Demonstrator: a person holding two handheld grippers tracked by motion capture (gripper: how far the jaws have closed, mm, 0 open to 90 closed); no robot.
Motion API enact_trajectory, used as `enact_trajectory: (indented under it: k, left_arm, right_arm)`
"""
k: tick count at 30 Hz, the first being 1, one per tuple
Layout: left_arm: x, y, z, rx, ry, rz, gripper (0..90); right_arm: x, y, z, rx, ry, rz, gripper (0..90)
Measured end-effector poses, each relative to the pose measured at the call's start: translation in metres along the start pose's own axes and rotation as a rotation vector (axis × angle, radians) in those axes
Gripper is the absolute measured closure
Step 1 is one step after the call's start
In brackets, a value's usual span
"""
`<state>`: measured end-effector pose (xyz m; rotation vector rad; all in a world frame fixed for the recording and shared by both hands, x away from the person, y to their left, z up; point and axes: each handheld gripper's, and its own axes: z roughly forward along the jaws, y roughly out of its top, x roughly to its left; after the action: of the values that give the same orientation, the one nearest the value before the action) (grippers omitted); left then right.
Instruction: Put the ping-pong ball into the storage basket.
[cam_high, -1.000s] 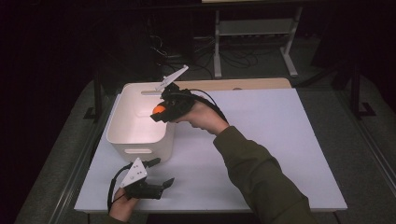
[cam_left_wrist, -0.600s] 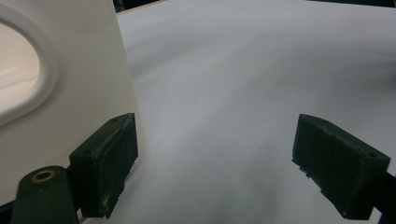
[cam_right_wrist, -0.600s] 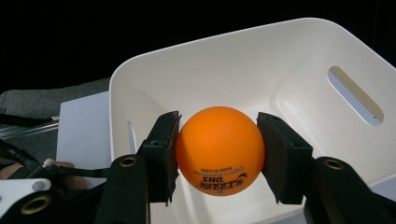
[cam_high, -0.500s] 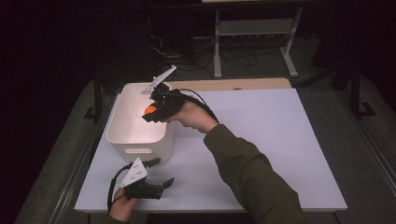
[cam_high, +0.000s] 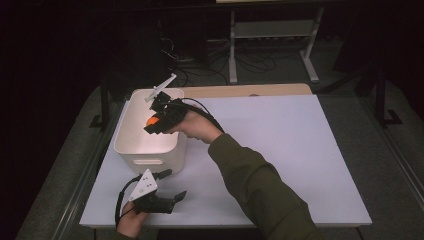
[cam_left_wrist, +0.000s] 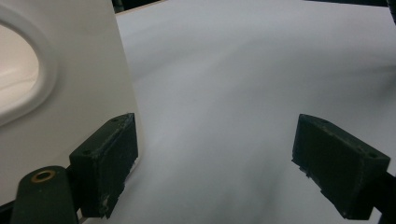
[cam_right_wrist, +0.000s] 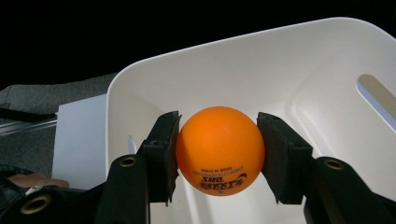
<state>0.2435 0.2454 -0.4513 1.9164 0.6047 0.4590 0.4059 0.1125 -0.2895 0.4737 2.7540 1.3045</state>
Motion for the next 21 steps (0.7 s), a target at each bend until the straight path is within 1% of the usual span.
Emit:
enact_trajectory:
  k: [5, 8, 11, 21]
  left_arm:
    - [0.0, 0.0, 0.0, -0.003, -0.001, -0.006, 14.1]
    - [0.0, 0.0, 0.0, -0.005, -0.001, -0.005, 14.1]
    - [0.0, 0.0, 0.0, -0.005, 0.0, -0.003, 14.1]
    - [0.0, 0.0, 0.0, -0.004, 0.0, -0.002, 14.1]
  right_arm:
    - [-0.001, -0.001, 0.011, 0.021, -0.005, 0.009, 49.5]
    - [-0.002, -0.002, 0.016, 0.036, -0.01, 0.006, 49.5]
    - [-0.002, -0.003, 0.022, 0.053, -0.019, -0.008, 49.4]
    - [0.001, -0.006, 0.032, 0.106, -0.036, -0.025, 48.9]
